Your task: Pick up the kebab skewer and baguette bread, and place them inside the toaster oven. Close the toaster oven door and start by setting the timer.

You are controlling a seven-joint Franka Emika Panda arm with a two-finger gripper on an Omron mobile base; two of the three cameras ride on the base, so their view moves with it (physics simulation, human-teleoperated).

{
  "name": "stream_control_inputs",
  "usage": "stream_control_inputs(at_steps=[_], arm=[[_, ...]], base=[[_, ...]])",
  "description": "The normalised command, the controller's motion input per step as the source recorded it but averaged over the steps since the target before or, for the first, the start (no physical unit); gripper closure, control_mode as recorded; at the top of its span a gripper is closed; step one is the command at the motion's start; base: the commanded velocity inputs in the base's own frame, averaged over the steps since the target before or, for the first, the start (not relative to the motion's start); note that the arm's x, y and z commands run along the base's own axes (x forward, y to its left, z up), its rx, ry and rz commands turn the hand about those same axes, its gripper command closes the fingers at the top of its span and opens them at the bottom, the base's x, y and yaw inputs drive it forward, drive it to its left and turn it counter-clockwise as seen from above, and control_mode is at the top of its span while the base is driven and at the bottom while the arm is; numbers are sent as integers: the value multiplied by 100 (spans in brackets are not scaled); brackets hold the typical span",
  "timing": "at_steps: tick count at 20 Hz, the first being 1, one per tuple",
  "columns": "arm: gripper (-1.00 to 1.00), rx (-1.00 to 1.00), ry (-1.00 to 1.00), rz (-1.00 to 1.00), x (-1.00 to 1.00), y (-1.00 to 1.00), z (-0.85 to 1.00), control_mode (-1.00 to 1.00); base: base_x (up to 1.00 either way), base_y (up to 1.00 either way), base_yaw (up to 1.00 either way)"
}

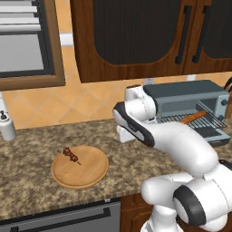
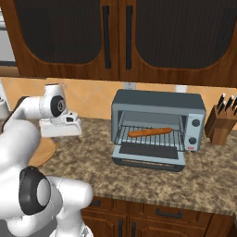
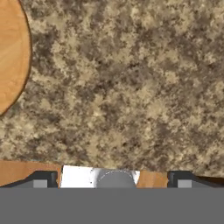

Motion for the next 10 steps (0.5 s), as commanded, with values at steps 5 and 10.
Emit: stream_control_inputs(at_steps=[5,10], arm=[[-100,-12,6,33,-20,100,-34,-100],[-100,0,0,3,33,98,0,-100]], base=[[0,0,0],[0,0,0]])
